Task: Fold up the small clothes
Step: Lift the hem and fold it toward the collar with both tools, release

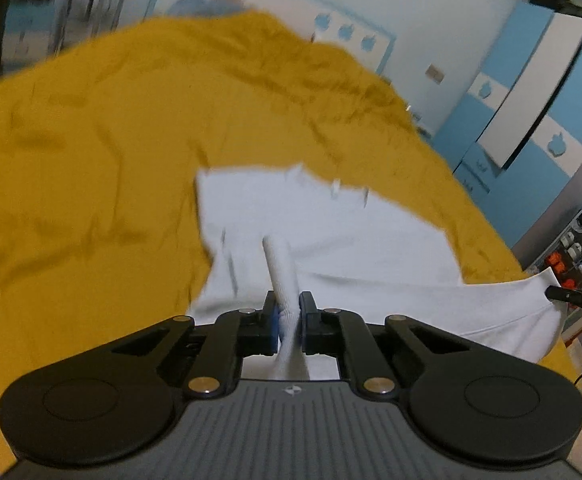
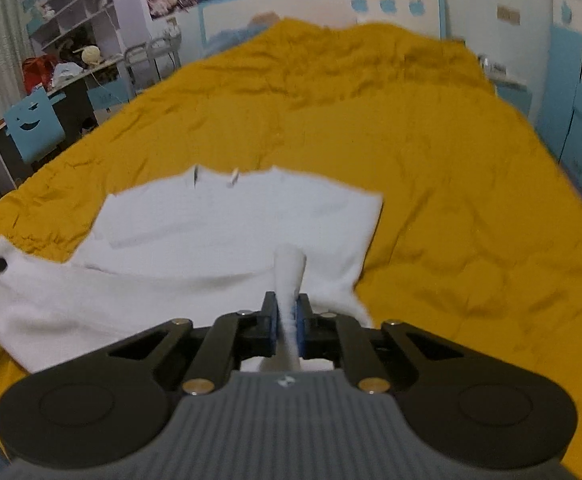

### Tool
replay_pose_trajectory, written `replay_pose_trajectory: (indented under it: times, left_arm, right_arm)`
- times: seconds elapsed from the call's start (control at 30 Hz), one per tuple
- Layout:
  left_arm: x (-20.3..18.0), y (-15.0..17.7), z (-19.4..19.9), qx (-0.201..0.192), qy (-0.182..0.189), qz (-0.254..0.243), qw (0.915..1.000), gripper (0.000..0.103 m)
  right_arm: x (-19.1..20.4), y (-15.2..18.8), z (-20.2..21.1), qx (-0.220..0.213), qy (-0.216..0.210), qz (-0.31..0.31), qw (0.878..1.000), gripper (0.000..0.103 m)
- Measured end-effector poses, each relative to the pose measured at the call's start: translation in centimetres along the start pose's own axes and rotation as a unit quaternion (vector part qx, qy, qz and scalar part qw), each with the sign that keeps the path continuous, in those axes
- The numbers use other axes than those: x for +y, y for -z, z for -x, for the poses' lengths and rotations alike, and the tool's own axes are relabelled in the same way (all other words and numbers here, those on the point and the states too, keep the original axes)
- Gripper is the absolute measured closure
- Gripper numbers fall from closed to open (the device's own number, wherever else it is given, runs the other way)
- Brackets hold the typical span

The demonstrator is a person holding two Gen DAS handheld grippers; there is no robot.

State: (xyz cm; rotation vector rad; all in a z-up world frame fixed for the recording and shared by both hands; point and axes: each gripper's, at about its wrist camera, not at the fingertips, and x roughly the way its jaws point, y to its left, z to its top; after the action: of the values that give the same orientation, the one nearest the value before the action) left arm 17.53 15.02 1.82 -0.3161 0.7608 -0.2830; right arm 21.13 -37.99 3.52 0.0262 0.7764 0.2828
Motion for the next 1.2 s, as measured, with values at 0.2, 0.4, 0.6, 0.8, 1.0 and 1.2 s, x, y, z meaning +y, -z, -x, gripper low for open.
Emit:
replay_pose_trajectory:
  times: [0.2,0.4,0.6,0.8,1.0,1.2]
  left_arm:
    - [-2.3,-5.5,0.7,-0.050,-0.004,-0.051,0.9975,0.093]
    - [-3.8,-10.6,-1.7,-0.098,-0.026,-0.072,0.9923,0.093]
    - [-3.4,-14.0,-6.1,-0.122,-0.053,-0.068,0.9888,0.093]
    - [-1.7,-15.2,-12.8,-0.095,-0.087,-0.063,0.9897,0.093]
    - [0.3,-14.2,-19.3,-0.046,-0.114,-0.072,0.9898,0.093]
    - [2.4,-12.7,-23.8,-0.002,-0.123,-0.073,0.9897,0.093]
  right_arm:
    - [0.0,-4.4,2.6,-0.051,0.017,0.021,0.998,0.101]
    - [-0.5,-10.0,2.3,-0.110,0.034,0.027,0.993,0.101]
    - [-1.6,-15.0,-2.2,-0.143,0.046,0.016,0.989,0.101]
    - [-3.2,-17.5,-10.4,-0.129,0.057,0.002,0.990,0.101]
    - [-4.5,-17.6,-19.5,-0.085,0.073,-0.002,0.994,0.101]
    - [-5.9,-16.4,-27.0,-0.042,0.081,-0.010,0.996,0.101]
